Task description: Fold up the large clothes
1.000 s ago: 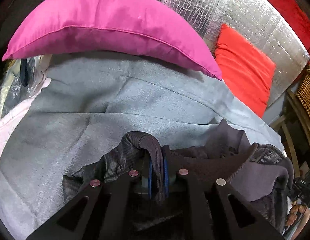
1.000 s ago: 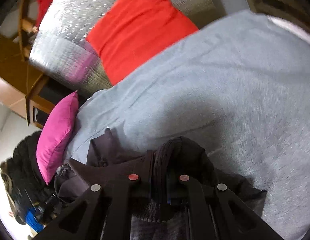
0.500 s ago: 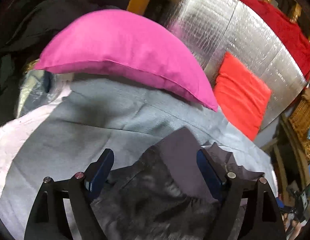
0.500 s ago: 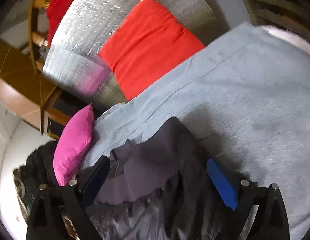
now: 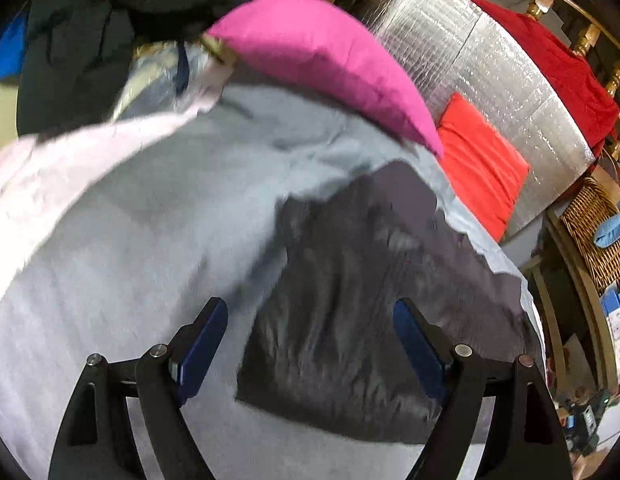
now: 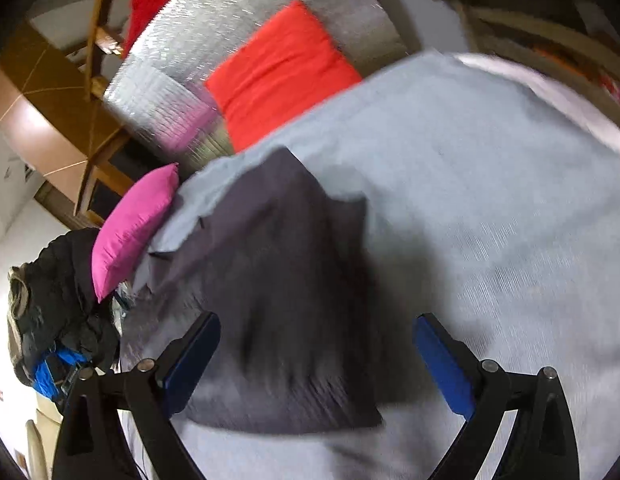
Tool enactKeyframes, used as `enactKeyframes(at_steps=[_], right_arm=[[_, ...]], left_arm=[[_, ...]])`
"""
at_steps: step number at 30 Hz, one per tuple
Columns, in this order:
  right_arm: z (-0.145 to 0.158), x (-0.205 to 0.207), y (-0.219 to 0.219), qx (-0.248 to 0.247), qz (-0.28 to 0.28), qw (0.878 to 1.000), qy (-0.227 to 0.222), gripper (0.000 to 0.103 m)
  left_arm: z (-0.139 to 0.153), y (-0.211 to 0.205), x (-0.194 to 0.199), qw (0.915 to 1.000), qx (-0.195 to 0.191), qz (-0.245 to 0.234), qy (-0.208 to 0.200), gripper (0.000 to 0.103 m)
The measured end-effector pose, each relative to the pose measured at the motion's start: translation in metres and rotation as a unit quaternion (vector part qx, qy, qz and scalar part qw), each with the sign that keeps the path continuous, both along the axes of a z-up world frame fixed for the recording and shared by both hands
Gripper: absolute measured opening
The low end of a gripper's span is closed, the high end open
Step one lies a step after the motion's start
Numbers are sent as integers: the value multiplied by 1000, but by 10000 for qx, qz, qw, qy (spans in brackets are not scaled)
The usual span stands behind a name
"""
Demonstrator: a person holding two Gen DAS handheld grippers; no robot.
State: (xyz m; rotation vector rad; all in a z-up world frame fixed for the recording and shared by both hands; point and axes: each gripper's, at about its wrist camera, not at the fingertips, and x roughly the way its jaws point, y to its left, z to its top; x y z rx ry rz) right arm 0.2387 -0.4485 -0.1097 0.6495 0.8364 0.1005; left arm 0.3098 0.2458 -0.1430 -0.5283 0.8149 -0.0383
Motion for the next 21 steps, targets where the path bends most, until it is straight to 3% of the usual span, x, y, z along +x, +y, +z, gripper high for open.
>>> enactKeyframes(at_steps=[4, 10, 11, 13, 14, 15, 16, 18, 20, 21], right_arm=[[-22, -10, 2, 259, 6, 9994, 233, 99], [-31, 5, 20, 429, 259, 9983, 311, 99], [-32, 10, 25, 412, 313, 9980, 355, 97], [-32, 17, 35, 210, 452, 9976, 489, 69], [-31, 20, 39, -10, 451, 9970, 623, 51], [-28, 20, 41, -48, 496, 9967, 636, 40], [-21, 19, 44, -167, 538, 9965, 618, 37], [-2, 14, 53, -459, 575, 9960, 506, 30], [11, 8, 54, -547, 558, 9961, 400, 30], [11, 7, 54, -630, 559, 9955, 437, 32]], left_arm=[[-13, -10, 2, 9998, -76, -49, 200, 85], [-20, -22, 15, 9991, 184, -95, 380, 88], [-22, -23, 19, 9986, 260, -132, 440, 85], [-26, -24, 25, 9969, 459, -117, 626, 44], [-26, -24, 27, 9963, 462, -177, 699, 39], [-23, -25, 27, 9959, 526, -202, 707, 30], [-17, -27, 26, 9954, 607, -236, 699, 25], [-8, -29, 21, 9954, 697, -220, 617, 23], [-6, -30, 18, 9952, 725, -223, 617, 26], [-9, -30, 19, 9943, 771, -218, 702, 39]])
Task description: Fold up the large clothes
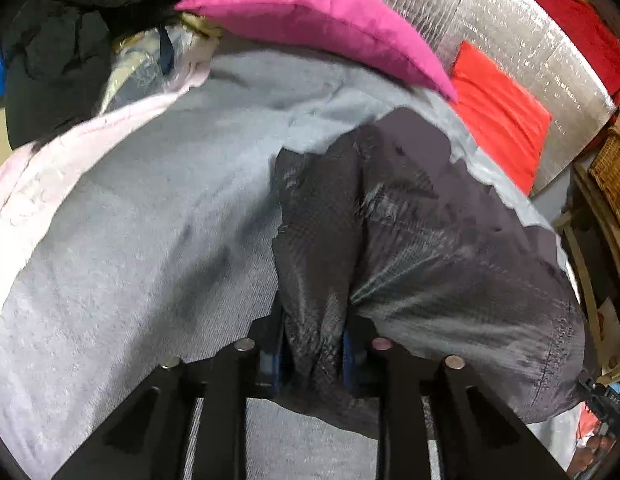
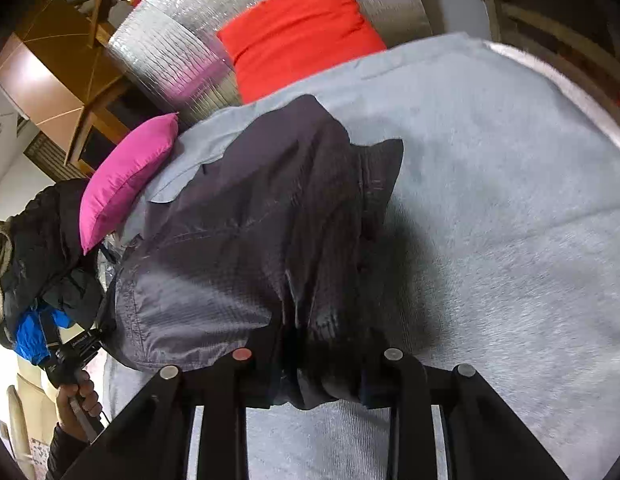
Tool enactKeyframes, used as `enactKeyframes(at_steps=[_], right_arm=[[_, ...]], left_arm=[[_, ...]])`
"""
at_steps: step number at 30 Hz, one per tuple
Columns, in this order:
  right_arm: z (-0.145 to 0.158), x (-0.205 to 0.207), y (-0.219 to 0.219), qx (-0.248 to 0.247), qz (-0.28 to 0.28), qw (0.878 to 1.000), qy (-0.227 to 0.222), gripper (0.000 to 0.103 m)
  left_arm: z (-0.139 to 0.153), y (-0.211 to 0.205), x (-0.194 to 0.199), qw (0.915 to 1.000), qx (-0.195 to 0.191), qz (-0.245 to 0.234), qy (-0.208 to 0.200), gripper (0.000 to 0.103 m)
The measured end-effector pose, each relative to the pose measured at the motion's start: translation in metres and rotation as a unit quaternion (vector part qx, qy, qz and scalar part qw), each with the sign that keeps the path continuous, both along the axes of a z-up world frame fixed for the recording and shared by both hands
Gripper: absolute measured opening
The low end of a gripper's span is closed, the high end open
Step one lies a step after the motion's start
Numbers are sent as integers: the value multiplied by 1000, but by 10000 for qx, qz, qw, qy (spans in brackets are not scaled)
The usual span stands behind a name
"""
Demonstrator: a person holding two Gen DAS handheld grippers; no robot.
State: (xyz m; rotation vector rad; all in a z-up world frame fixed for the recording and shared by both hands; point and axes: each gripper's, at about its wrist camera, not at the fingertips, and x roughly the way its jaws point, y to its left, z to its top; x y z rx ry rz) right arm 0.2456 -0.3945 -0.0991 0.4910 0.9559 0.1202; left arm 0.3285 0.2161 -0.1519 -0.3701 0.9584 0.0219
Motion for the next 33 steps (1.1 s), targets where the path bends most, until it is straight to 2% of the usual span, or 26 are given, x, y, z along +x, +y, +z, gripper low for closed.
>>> enactKeyframes(at_steps=[1, 3, 5, 6, 8, 10, 13, 15, 19, 21, 22, 27, 32, 33], right_arm=[[-5, 1, 1, -140, -4, 9998, 119, 39], [-21, 3, -3, -152, -100, 9992, 352, 72], [-24, -2, -10, 98, -135, 9995, 283, 72], [-19, -6, -14, 66, -156, 9997, 155, 73], [0, -12, -26, -168, -215, 9995, -183, 73], [20, -8, -38, -366, -263, 9979, -458, 73], [37, 26, -41, -454, 72, 9977, -498, 73], [41, 55, -30, -595, 428, 9961, -486, 73], [33, 120, -14, -594, 771, 9947, -322, 73], [27, 144, -13, -598, 778, 9949, -229, 73], [22, 153, -14, -596, 788, 9949, -177, 73], [3, 203, -3, -670, 1014, 9926, -3, 73], [-11, 225, 5, -786, 1145, 9902, 144, 73], [-11, 229, 6, -784, 1143, 9903, 135, 68]], left_arm=[[-6, 2, 1, 9999, 91, 61, 133, 59], [-9, 13, 0, 9995, 6, 205, 225, 75], [-3, 28, -6, 9994, -211, 229, 158, 75], [2, 35, -8, 9995, -226, 199, 67, 76], [19, 49, -7, 9996, -56, 132, -232, 76], [40, 52, 6, 9974, 283, 119, -647, 76], [52, 36, 40, 9960, 342, -403, -720, 78], [54, 8, 77, 9912, 502, -1050, -633, 79], [46, -39, 139, 9824, 1108, -1451, -396, 79], [35, -52, 163, 9817, 1041, -1584, -208, 79], [26, -58, 176, 9807, 992, -1684, 11, 79], [5, -69, 190, 9760, 1132, -1857, 141, 79], [1, -64, 193, 9799, 863, -1795, 93, 80], [0, -62, 193, 9811, 795, -1765, 73, 80]])
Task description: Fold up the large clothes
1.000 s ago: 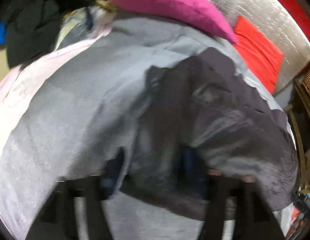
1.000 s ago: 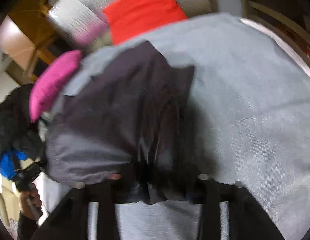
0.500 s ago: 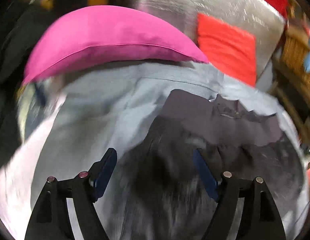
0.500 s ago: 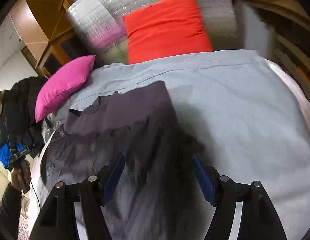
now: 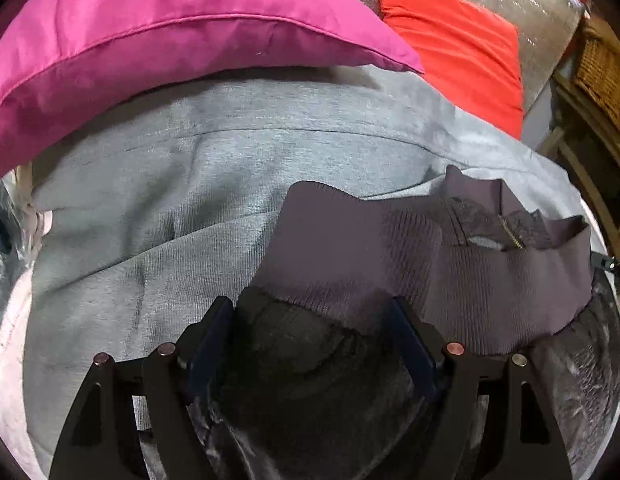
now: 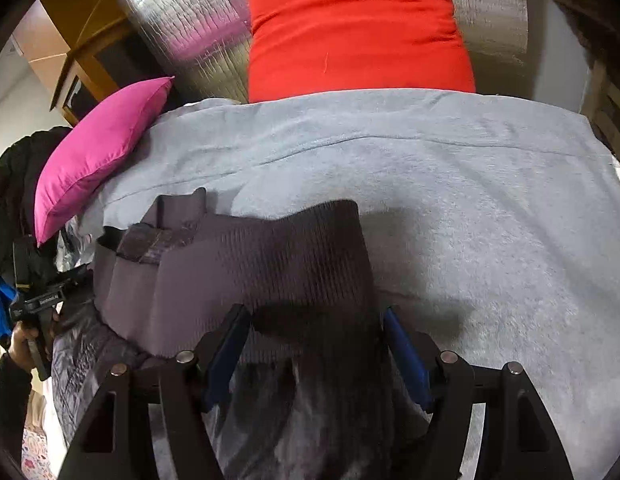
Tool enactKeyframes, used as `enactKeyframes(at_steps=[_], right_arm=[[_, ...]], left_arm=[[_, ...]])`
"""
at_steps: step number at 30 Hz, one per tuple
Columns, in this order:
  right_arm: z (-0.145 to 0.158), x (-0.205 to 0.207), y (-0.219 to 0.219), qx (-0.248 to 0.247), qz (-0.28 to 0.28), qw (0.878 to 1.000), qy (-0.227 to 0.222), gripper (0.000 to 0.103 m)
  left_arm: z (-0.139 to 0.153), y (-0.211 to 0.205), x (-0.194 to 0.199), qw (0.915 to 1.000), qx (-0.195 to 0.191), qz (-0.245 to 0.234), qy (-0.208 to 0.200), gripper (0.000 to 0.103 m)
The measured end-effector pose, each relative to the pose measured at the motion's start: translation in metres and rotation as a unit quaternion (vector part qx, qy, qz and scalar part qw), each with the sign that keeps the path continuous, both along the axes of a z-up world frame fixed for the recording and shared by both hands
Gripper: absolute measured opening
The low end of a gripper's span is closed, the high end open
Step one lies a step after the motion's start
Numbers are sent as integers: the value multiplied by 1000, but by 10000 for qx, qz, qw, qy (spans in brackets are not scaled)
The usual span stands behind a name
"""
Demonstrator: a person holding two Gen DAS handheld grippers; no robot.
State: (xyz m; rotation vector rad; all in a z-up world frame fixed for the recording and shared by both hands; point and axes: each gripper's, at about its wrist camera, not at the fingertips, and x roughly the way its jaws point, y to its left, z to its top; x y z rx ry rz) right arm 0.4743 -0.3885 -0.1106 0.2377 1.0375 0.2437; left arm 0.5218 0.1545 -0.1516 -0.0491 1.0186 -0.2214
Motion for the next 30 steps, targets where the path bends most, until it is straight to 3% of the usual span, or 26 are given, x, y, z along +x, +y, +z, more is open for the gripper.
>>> enactKeyframes(at_steps=[1, 2, 3, 9, 10, 11, 12, 14, 15, 16, 17, 18, 20, 23, 26, 30], right_arm=[[1, 1, 1, -20, -4, 10000, -26, 62], [0, 1, 2, -100, -5, 9999, -19, 43], [0, 0, 2, -191, -18, 9998, 3, 37], [5, -4, -8, -24, -168, 9997, -156, 36], [8, -4, -9, 43, -211, 9995, -236, 38], [9, -4, -10, 87, -260, 9992, -302, 53], [10, -3, -9, 105, -300, 9990, -307, 76], [5, 1, -3, 34, -283, 9994, -183, 77], [1, 3, 1, -53, -229, 9997, -102, 75], [-1, 4, 5, -147, -199, 9997, -69, 70], [-2, 4, 8, -165, -171, 9997, -58, 39], [-4, 5, 10, -234, -177, 9996, -11, 31], [0, 4, 13, -418, -191, 9989, -47, 19], [21, -5, 15, -638, -209, 9969, -404, 17], [40, -11, 3, -668, -483, 9937, -761, 16], [9, 3, -11, -792, -845, 9924, -405, 15]], left_arm=[[1, 2, 1, 10000, -42, 23, 9, 79], [1, 5, 0, 9999, -76, 65, 27, 79], [3, 7, -2, 9999, -131, 92, 17, 79], [13, 7, 0, 9991, -366, 189, -82, 79], [11, 3, 2, 9996, -249, 135, -53, 79], [8, -1, 5, 9999, -118, 118, -10, 79], [3, -4, 7, 9999, -12, 116, 70, 79], [-3, -4, 10, 9997, -51, 191, 161, 79], [-4, -2, 9, 9995, -82, 260, 142, 71], [-4, -2, 8, 9994, -23, 313, 112, 44], [-4, -2, 8, 9994, 75, 311, 138, 31], [-3, -2, 9, 9993, 151, 283, 166, 23], [6, 1, 4, 9994, 186, 278, 8, 20], [26, 14, -5, 9980, 152, 473, -383, 19], [12, 27, 6, 9962, 23, 862, -137, 19], [-17, 30, 17, 9934, 110, 1127, 178, 20]])
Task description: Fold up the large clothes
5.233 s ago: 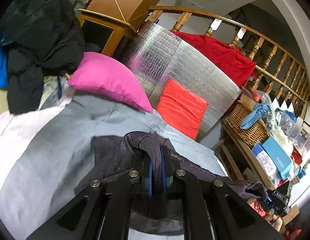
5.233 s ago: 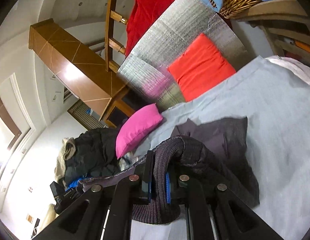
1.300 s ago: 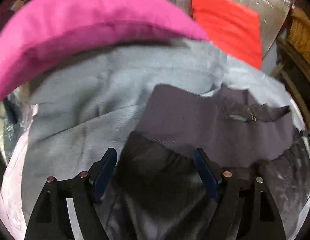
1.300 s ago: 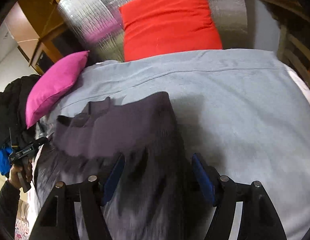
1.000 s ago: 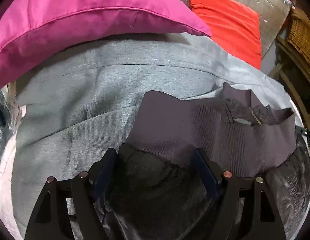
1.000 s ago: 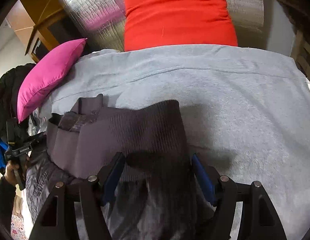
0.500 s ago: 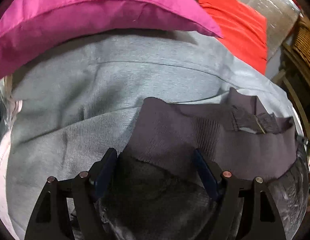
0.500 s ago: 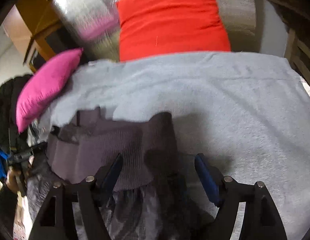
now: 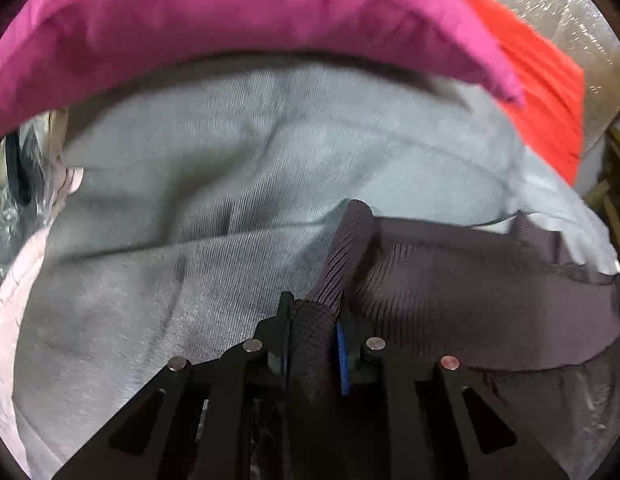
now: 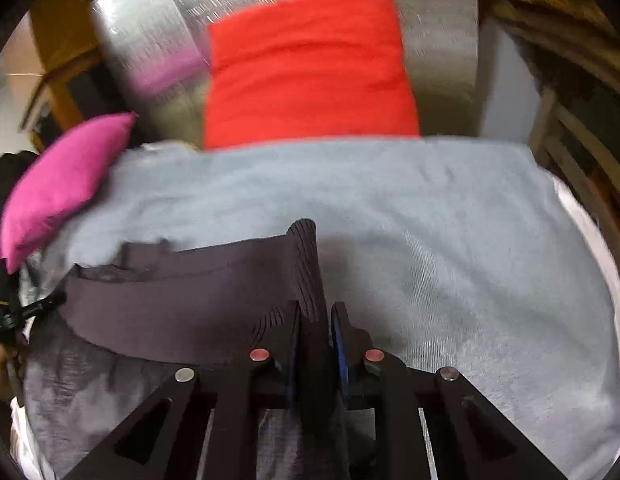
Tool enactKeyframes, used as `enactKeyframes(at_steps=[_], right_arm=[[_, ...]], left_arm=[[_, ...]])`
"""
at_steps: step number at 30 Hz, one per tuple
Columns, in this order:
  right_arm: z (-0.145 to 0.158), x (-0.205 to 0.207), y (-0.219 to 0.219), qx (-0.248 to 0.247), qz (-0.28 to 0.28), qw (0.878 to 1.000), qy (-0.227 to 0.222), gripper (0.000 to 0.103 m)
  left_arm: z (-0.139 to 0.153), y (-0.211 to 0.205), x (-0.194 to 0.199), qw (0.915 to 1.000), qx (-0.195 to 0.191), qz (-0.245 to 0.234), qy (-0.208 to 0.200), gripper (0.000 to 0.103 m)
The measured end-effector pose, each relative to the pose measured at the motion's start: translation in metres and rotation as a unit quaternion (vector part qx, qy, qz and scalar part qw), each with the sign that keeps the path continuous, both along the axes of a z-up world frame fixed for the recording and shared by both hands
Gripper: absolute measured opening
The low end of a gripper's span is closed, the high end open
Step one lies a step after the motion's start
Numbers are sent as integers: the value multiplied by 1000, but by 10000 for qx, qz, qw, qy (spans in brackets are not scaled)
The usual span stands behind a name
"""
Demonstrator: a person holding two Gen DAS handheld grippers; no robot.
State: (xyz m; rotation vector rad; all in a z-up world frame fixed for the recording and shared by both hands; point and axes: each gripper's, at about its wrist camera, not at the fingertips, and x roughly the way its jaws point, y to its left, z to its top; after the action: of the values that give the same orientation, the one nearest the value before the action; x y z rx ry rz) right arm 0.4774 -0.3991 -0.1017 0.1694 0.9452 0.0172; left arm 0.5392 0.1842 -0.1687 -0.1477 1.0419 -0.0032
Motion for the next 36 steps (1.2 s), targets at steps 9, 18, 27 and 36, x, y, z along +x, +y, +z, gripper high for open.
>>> enactKeyframes(at_steps=[9, 18, 27, 36], right_arm=[[-33, 7, -7, -60, -387, 9990, 232, 7], [-20, -1, -9, -28, -431, 9990, 149, 77], [48, -66, 53, -513, 320, 9951, -777, 77], [-18, -88, 139, -1925, 997, 9752, -441, 77]], left_arm=[[-14, -17, 15, 9991, 418, -17, -8, 23], [30, -16, -6, 9954, 690, 149, -641, 64], [91, -79, -89, 9776, 1089, -310, -1777, 70], [5, -151, -116, 9806, 1450, -694, -1119, 73]])
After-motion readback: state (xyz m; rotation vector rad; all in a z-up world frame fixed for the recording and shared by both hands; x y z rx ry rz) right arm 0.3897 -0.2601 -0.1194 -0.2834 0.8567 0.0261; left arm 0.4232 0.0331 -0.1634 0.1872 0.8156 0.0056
